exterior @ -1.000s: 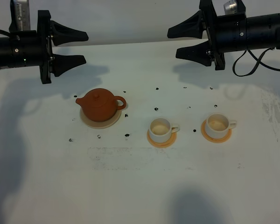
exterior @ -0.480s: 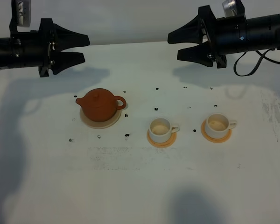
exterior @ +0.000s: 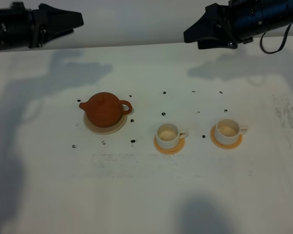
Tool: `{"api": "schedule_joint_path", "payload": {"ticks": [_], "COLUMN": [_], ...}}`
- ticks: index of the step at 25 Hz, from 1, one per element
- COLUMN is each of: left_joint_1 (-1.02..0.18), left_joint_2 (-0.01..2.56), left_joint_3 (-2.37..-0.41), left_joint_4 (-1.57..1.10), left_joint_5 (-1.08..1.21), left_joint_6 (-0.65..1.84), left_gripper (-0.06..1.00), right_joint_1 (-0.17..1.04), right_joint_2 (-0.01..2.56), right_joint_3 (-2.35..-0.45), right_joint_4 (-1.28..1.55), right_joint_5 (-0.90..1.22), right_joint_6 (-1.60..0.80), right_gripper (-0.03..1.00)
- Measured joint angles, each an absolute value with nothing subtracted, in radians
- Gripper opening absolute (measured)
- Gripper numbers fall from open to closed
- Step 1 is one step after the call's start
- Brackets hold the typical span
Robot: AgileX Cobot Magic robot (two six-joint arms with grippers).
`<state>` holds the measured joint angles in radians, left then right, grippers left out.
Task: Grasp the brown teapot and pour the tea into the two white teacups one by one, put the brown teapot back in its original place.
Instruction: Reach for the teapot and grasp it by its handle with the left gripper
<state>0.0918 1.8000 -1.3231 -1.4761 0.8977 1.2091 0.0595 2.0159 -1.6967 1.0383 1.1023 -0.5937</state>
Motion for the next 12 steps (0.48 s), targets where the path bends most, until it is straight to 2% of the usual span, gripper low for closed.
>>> {"api": "schedule_joint_path", "payload": {"ticks": [6,12], "left_joint_1": [0.010,-0.079], "left_joint_2": [1.696,1.660], "left_joint_3": [-1.323,-1.323], "left_joint_4": [-1.204,-0.897], "left_joint_5": [0.704,0.545], "left_joint_6": [1.221,1.057], "left_gripper": [0.57,0.57], "right_joint_1": [0.059,0.059], "right_joint_2": [1.998,1.890], "right_joint_3": [-1.725,-1.729], "right_joint_4": [0.839,0.618], "right_joint_5": [1.099,1.059], "right_joint_6": [-0.518,-0.427], "right_gripper": [0.51,0.51]}}
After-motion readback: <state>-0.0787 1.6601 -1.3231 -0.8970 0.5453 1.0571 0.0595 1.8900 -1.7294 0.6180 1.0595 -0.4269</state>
